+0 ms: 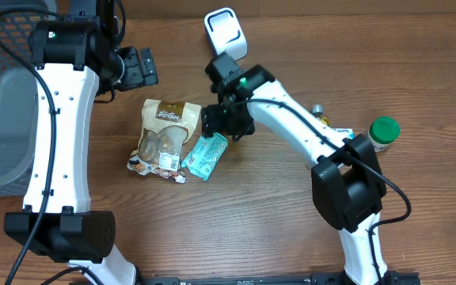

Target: Scan the item barcode

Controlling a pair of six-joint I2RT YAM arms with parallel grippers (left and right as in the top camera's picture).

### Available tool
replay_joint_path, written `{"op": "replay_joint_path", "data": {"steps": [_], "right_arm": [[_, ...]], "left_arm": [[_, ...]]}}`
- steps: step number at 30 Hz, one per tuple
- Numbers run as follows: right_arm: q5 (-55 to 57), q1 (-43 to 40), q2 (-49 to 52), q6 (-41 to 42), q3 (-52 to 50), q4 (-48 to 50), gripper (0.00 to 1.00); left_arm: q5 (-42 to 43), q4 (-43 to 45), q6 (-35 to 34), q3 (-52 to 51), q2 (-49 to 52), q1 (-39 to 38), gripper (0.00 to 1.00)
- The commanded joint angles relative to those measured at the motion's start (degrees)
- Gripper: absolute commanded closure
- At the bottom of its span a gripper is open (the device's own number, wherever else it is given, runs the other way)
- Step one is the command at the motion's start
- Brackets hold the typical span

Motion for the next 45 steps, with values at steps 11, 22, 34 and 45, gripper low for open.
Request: {"op": "replay_joint_path", "data": {"steps": [11, 22, 34, 45], "right_arm": [[2.5, 0.0, -0.4, 0.3, -12.1, 13.6, 0.46], [12.1, -1.3, -0.7, 6.2, -15.7, 12.1, 0.67], [11.6, -6.6, -3.9, 5.2, -13.9, 3.4, 0.64], [5.5, -2.1, -9.7, -3.1, -12.5, 3.1, 0.63]], "left_arm": [[0.3, 0.2, 0.6, 0.9, 0.1, -0.4, 0.0], [0.3, 0.2, 0.6, 0.9, 0.1, -0.4, 0.0], [0.3, 0.2, 0.6, 0.9, 0.1, -0.4, 0.0], [0.3, 0.2, 0.6, 0.9, 0.1, -0.4, 0.01]]}}
